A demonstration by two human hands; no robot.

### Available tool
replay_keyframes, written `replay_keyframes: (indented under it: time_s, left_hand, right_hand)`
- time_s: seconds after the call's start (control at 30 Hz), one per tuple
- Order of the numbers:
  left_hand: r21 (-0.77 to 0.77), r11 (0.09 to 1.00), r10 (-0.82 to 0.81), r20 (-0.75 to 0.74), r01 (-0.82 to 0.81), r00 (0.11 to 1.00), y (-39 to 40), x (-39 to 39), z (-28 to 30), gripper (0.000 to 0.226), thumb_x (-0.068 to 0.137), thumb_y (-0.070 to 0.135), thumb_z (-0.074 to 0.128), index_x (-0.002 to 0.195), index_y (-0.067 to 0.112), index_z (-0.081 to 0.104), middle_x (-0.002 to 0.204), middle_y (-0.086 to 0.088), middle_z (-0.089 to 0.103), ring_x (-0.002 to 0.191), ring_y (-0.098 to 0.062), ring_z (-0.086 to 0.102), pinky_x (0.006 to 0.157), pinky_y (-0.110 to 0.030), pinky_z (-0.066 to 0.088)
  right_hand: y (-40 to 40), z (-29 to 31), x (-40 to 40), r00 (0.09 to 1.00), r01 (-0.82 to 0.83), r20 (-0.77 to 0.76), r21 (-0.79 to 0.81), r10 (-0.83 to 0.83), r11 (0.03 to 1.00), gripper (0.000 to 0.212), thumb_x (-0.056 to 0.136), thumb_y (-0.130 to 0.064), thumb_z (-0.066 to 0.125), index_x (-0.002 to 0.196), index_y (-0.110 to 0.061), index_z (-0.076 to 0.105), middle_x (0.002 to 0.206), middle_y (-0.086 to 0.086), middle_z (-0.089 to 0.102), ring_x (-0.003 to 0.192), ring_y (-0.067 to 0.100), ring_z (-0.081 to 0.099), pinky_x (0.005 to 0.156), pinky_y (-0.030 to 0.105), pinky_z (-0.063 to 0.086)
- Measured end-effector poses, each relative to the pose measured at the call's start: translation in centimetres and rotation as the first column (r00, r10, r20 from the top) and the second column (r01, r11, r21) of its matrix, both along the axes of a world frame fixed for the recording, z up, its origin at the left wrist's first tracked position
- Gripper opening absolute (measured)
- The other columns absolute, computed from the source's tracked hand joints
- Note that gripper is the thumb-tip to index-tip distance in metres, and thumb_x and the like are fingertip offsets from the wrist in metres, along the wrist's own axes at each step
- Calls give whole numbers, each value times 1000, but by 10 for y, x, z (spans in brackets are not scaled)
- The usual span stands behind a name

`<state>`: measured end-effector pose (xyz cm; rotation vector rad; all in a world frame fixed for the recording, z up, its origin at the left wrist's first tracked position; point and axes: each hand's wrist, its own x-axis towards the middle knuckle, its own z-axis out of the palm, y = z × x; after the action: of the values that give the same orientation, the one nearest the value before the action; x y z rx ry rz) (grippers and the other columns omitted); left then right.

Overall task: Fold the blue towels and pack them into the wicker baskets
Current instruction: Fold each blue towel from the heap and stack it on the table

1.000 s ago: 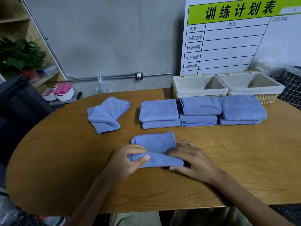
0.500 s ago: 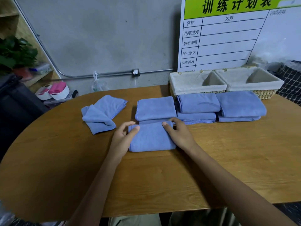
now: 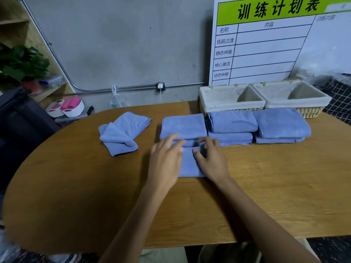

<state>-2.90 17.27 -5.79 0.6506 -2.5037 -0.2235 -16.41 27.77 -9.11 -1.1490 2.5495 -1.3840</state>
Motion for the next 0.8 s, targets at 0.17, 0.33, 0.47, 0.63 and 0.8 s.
replay_keyframes:
  time_s: [0.17, 0.33, 0.47, 0.63, 0.8]
  left_hand:
    - [-88, 996, 22, 246, 0, 969, 14, 6, -44, 61, 105, 45, 10, 157, 22, 32, 163, 6, 30, 152, -18, 24, 122, -47, 22]
    - [-97, 994, 84, 268, -60, 960, 17, 2, -43, 60, 104, 45, 10, 157, 25, 31, 164, 7, 27, 152, -18, 23, 122, -51, 22]
    - [-47, 990, 141, 311, -133, 940, 15, 12, -42, 67, 100, 49, -2, 159, 30, 23, 166, 11, 17, 155, -16, 12, 123, -52, 14]
    - [-17, 988, 150, 324, -153, 934, 15, 17, -34, 73, 94, 49, -9, 159, 33, 20, 166, 13, 17, 155, -16, 11, 123, -52, 15]
    - [-88, 975, 220, 334, -202, 916, -5, 40, -35, 63, 100, 43, 9, 154, 30, 37, 159, 8, 38, 151, -21, 27, 117, -57, 27]
  right_hand:
    - [10, -8, -3, 1000, -12, 22, -56, 13, 998, 27, 90, -39, 70, 111, -28, 57, 99, -5, 48, 79, 2, 51, 61, 15, 36]
    - [10, -9, -3, 1000, -13, -12, -45, 13, 999, 23, 91, -36, 69, 111, -28, 61, 102, -5, 50, 80, 3, 51, 62, 17, 37]
    - [12, -7, 0, 999, -30, -40, -18, 29, 999, 19, 93, -34, 68, 109, -27, 62, 101, -6, 48, 81, 7, 51, 60, 18, 38]
    - [10, -4, 5, 999, -39, -18, -21, 39, 999, 19, 95, -32, 65, 111, -23, 62, 100, -5, 49, 81, 11, 52, 67, 29, 39]
    - [-13, -8, 27, 995, -97, 10, -36, 98, 995, 24, 95, -35, 65, 114, -20, 62, 103, -1, 51, 84, 16, 55, 78, 35, 49]
